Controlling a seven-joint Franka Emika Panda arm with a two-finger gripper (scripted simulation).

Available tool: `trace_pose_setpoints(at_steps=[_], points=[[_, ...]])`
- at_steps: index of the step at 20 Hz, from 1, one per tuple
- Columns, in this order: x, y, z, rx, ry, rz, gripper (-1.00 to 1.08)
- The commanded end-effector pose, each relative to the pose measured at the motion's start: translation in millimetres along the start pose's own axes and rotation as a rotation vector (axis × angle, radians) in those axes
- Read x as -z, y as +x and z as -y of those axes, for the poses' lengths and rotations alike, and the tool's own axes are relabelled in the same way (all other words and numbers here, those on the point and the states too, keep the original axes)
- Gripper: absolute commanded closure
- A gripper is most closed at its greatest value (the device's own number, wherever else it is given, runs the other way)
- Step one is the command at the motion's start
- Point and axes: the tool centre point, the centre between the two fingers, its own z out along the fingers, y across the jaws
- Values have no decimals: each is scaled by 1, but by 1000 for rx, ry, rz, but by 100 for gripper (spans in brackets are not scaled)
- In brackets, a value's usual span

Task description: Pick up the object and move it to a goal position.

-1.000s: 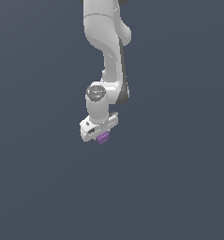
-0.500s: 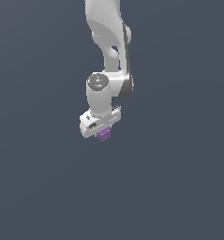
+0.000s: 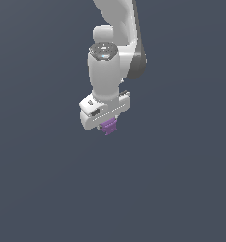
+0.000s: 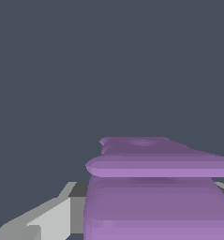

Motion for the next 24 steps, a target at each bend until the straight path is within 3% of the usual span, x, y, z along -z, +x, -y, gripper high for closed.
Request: trace_pose_setpoints(at_steps=[1, 14, 24], points=[[27, 7, 2, 0, 0, 1, 108], [157, 45, 11, 0, 1, 0, 108], [230, 68, 13, -1, 1, 1, 108]])
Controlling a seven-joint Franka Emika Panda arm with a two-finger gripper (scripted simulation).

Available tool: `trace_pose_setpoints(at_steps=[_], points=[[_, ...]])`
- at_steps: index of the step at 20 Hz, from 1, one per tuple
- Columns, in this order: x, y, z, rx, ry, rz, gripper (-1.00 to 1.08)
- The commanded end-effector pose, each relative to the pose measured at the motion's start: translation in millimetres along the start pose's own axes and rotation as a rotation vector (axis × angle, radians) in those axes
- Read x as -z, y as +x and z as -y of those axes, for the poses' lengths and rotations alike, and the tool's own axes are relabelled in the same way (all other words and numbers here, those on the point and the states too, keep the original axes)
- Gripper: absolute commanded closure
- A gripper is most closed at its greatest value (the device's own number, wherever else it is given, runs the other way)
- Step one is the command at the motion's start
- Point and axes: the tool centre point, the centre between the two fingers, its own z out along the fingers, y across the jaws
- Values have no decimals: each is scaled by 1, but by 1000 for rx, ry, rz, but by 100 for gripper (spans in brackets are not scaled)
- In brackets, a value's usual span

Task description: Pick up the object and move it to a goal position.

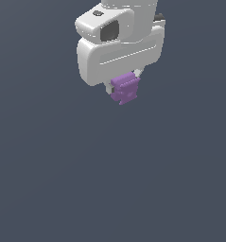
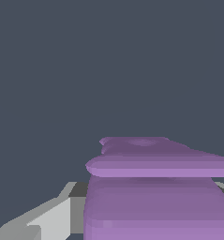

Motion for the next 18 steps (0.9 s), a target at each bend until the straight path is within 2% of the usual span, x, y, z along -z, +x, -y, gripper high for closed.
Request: trace_pose_setpoints(at_steps=[1, 10, 18], points=[[16, 5, 1, -1, 0, 1, 108], [60, 20, 2, -1, 0, 1, 108], [81, 27, 2, -1, 0, 1, 108]])
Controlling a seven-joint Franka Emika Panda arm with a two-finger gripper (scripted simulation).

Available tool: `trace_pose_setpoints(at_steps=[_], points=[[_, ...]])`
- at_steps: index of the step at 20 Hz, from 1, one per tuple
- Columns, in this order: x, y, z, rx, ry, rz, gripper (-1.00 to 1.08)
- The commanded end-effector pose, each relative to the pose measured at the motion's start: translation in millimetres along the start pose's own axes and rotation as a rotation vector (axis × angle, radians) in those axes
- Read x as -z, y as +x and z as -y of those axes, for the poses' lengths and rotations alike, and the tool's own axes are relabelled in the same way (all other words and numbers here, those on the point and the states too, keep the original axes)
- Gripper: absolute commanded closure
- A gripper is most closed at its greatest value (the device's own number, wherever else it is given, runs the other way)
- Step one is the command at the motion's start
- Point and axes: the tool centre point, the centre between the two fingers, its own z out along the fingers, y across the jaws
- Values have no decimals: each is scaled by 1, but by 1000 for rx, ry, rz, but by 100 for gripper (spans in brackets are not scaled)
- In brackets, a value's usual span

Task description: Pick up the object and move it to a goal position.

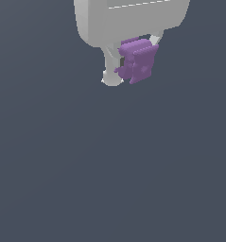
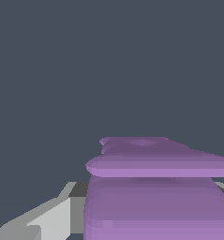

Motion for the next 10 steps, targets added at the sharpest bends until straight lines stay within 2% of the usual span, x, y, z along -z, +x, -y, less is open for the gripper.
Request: trace_pose_setpoints(at_steps=[1, 10], points=[[5, 2, 0, 0, 0, 0, 108], [11, 4, 0, 0, 0, 0, 108]])
